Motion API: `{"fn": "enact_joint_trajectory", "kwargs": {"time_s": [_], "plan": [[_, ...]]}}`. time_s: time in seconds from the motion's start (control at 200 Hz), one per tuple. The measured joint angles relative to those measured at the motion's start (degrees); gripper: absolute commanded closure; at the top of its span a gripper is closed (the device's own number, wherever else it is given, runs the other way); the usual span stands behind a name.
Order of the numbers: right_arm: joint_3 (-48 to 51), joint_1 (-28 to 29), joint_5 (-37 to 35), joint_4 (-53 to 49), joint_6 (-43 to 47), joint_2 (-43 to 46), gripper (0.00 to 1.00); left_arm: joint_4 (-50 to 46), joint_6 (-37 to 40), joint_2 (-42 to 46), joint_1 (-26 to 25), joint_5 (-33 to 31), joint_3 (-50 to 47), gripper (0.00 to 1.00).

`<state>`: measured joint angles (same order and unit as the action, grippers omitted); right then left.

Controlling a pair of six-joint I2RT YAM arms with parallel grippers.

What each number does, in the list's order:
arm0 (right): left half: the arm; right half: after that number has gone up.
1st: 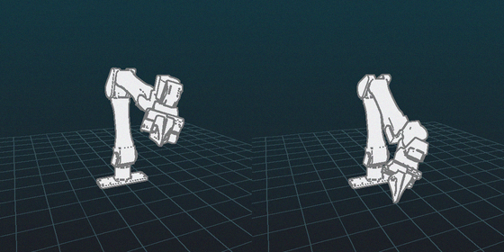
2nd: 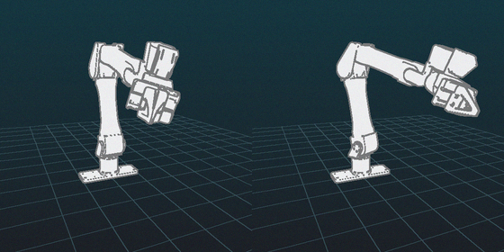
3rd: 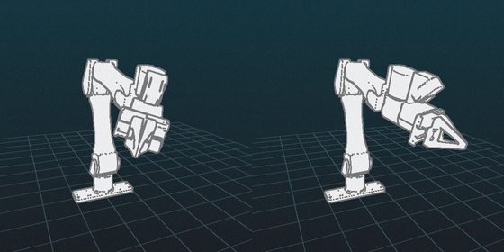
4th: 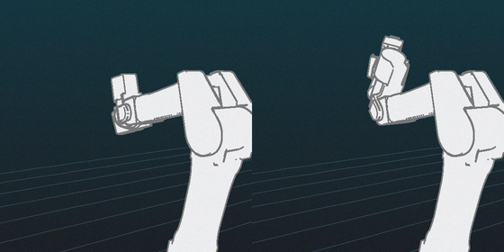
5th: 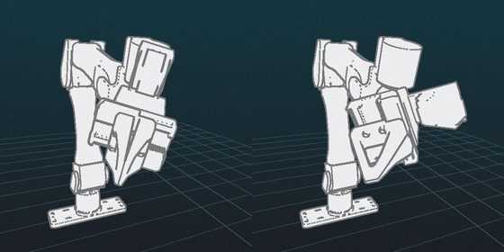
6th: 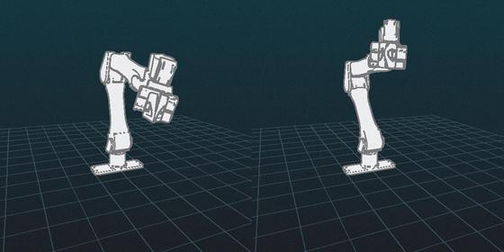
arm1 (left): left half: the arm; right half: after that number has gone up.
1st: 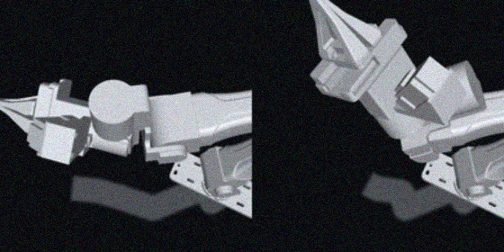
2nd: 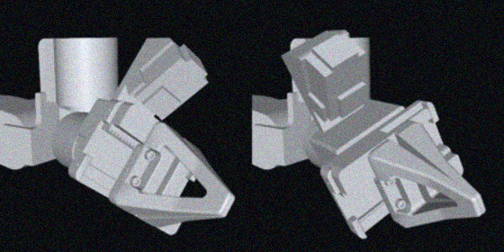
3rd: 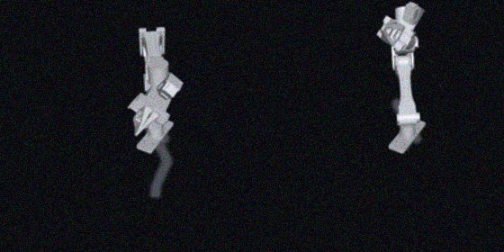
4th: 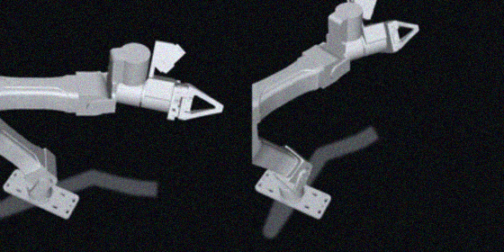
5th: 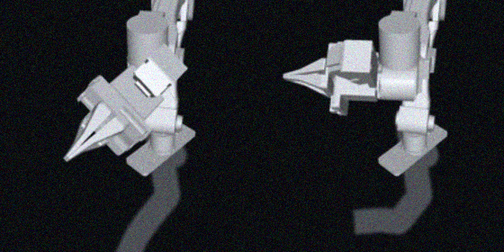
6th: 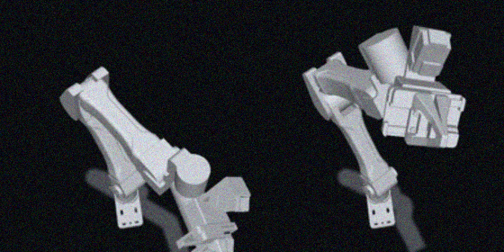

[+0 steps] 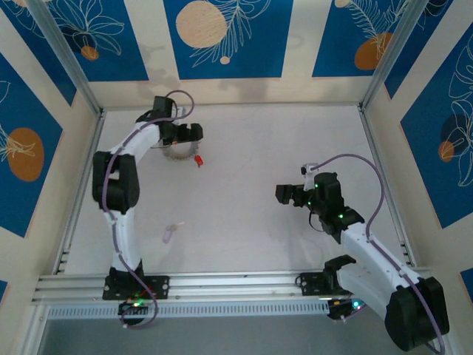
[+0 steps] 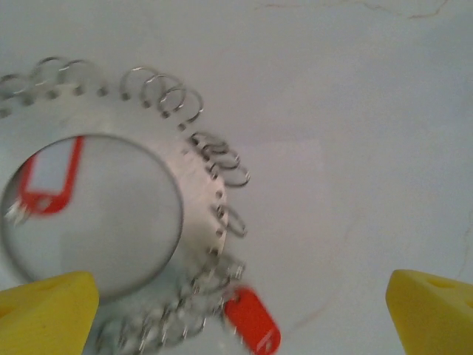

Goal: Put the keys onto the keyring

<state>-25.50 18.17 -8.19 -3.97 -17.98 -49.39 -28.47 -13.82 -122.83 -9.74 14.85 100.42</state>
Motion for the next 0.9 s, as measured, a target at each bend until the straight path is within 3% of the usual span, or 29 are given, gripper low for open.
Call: {"fn": "enact_joint_trajectory", "kwargs": {"time_s": [0.22, 0.45, 0.685, 0.9], "plan": [[0.02, -0.02, -0.94, -2.45, -0.26, 4.35, 0.01, -4.11, 0.96, -8.55, -1.33, 1.20, 6.05, 0.00], [0.17, -0.31, -1.03, -3.37, -0.44, 4.66, 0.01, -0.96, 1.77, -5.27, -6.10, -0.81, -1.36, 0.00], [-0.68, -1.92, -0.81, -4.96, -3.43, -1.86, 0.01, 7.10, -2.34, 2.56, -18.40, -2.78, -15.10, 0.00], [-0.90, -9.27, 1.27, -7.06, -10.36, -6.54, 0.01, 10.01, -11.30, 8.13, -32.74, -1.79, -22.73, 0.00]]}}
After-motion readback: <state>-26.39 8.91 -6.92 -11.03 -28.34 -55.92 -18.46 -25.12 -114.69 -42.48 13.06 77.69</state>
